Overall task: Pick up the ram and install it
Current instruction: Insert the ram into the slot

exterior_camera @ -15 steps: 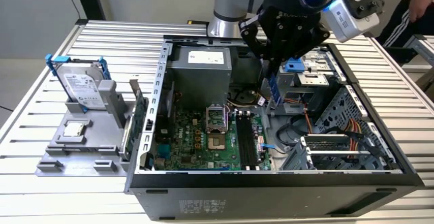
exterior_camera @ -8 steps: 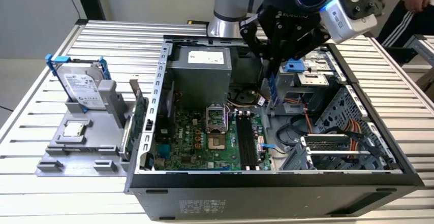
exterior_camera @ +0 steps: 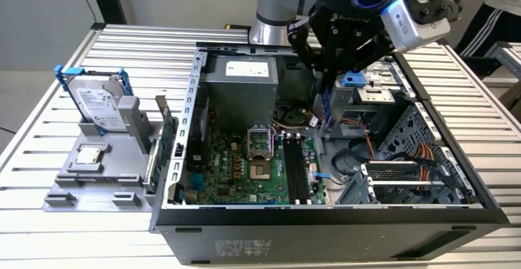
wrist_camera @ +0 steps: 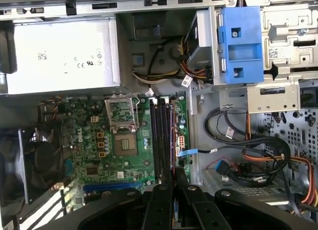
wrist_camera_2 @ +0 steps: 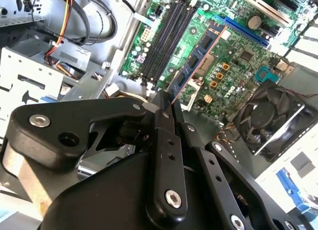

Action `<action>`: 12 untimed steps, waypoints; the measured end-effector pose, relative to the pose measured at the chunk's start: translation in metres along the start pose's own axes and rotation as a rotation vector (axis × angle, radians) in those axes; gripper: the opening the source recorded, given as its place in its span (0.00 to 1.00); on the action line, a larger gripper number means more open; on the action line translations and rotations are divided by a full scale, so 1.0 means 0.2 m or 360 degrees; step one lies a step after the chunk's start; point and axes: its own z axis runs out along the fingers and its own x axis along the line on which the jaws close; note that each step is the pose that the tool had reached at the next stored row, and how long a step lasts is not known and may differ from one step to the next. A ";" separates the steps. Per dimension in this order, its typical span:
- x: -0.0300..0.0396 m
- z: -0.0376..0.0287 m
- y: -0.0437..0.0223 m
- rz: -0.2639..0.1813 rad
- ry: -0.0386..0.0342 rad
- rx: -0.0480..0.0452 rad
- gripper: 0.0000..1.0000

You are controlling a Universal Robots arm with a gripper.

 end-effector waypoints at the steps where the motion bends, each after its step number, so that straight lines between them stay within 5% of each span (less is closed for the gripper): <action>1: 0.000 0.005 0.000 0.0000 0.0000 0.0001 0.00; 6: -0.029 0.043 0.003 0.0000 0.0000 0.0001 0.00; 12: -0.126 0.071 0.012 0.0000 0.0000 0.0001 0.00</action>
